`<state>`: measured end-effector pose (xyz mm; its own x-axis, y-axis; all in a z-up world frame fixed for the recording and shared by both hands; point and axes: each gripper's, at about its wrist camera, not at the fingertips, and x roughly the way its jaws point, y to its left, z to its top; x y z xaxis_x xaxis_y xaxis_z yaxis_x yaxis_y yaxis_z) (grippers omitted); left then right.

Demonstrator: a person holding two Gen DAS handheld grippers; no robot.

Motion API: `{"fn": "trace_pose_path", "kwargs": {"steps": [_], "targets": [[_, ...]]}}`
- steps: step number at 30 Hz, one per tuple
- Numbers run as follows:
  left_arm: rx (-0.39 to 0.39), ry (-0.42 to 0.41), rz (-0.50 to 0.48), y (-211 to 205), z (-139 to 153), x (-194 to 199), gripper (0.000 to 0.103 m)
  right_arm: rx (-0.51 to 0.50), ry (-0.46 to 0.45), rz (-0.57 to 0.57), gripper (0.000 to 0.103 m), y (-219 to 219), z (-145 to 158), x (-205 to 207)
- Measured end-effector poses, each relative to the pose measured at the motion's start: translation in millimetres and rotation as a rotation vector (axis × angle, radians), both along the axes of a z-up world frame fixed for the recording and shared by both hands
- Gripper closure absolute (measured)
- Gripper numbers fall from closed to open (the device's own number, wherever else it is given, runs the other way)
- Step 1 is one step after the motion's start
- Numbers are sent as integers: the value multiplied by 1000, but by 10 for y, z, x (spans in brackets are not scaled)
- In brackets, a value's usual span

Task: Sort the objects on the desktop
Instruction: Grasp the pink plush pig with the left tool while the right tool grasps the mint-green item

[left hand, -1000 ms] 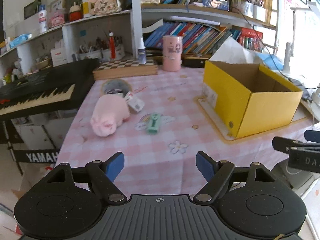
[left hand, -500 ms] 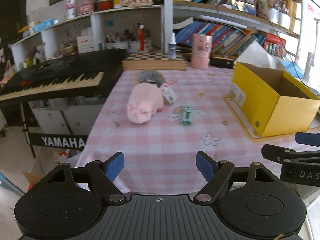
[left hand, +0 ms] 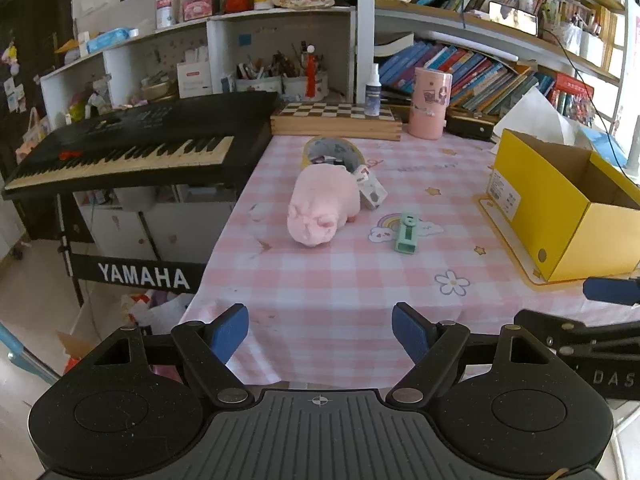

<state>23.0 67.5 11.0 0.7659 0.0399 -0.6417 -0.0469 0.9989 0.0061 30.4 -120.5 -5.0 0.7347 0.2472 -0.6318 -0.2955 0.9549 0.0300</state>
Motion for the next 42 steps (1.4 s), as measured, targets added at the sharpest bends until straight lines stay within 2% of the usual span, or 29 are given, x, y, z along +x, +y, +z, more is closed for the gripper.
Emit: {"fn": "trace_pose_path", "kwargs": {"steps": [11, 19, 33, 38, 42], "targets": [[-32, 42, 17, 50, -91, 99, 22, -16, 39, 42, 17, 77, -77, 140], [-25, 77, 38, 74, -163, 348, 22, -11, 79, 75, 17, 138, -167, 453], [-15, 94, 65, 83, -187, 1100, 22, -22, 145, 161, 17, 252, -303, 1272], [19, 92, 44, 89, -151, 1463, 22, -40, 120, 220, 17, 338, -303, 1524], [33, 120, 30, 103, -200, 1771, 22, -59, 112, 270, 17, 432, -339, 1703]]}}
